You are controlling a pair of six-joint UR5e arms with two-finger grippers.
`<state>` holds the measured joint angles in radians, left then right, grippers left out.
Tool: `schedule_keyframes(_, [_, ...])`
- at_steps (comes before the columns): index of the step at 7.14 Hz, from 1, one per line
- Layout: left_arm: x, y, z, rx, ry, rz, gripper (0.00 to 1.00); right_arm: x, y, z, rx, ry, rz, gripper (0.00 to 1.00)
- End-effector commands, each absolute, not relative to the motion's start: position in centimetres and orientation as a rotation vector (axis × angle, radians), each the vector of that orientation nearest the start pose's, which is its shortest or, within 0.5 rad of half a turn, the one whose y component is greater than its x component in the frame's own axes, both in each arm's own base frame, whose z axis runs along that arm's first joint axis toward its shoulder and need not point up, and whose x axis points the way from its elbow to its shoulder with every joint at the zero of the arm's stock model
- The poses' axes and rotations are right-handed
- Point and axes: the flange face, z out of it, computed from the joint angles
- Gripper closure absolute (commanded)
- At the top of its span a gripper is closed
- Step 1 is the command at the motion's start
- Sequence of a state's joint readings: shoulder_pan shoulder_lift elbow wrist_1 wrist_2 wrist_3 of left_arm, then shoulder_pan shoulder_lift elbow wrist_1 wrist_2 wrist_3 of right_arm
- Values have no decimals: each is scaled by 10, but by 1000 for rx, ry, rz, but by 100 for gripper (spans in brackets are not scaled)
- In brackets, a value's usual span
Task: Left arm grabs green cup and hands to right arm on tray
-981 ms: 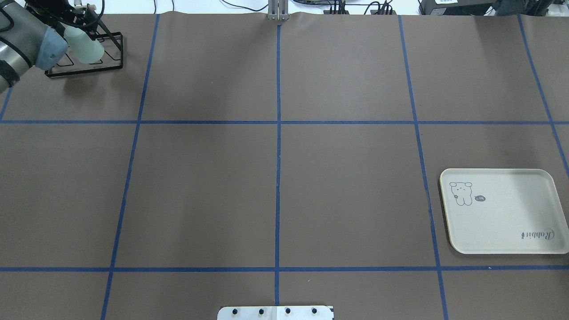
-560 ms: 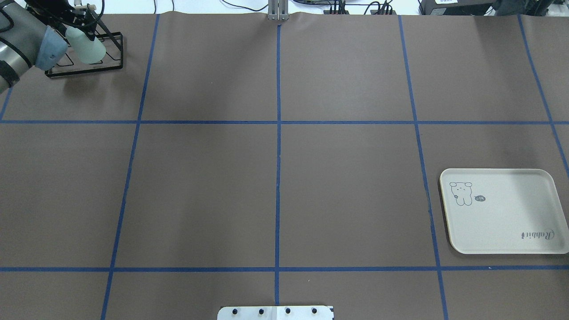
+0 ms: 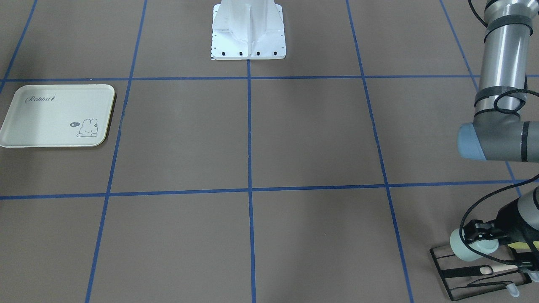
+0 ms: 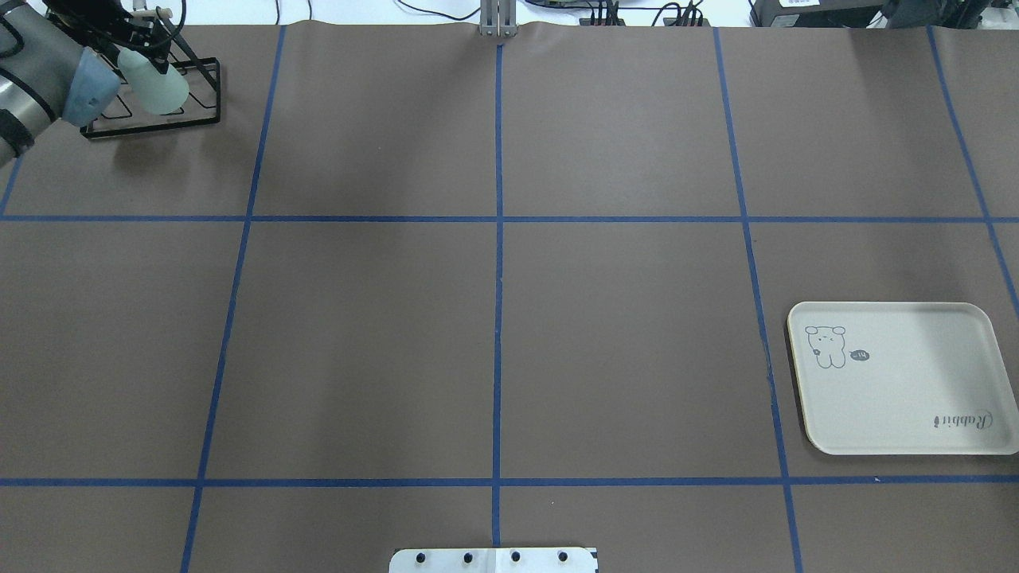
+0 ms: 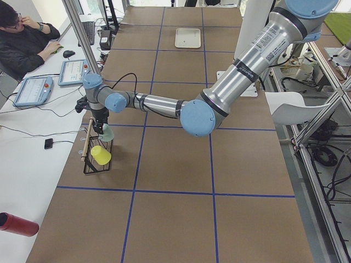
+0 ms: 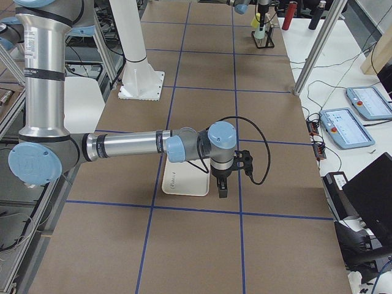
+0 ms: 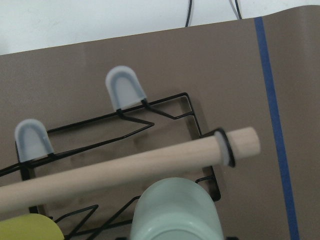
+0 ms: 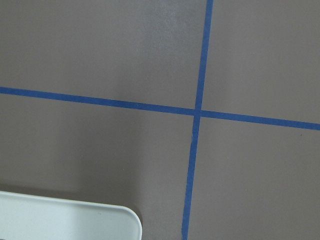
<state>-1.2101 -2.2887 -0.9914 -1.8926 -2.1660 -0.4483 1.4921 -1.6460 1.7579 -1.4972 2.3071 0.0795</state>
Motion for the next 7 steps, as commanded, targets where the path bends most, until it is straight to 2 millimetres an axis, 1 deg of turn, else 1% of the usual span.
schedule_keyframes(1, [204, -771, 456, 184, 715, 49, 87, 30, -473, 597, 119, -746, -67, 0])
schedule_keyframes(2, [202, -771, 450, 190, 718, 48, 99, 30, -473, 597, 119, -746, -68, 0])
schedule_keyframes(3, [198, -771, 444, 197, 726, 48, 100, 30, -473, 597, 119, -746, -68, 0])
schedule_keyframes(4, [184, -774, 437, 213, 732, 36, 100, 30, -473, 597, 119, -746, -68, 0])
schedule_keyframes(5, [177, -774, 429, 227, 736, 31, 100, 30, -473, 596, 120, -746, -67, 0])
schedule_keyframes(6, [161, -775, 422, 228, 763, 20, 100, 29, -473, 596, 120, -746, -70, 0])
schedule_keyframes(7, [141, -775, 409, 231, 784, 2, 100, 29, -473, 596, 121, -747, -69, 0])
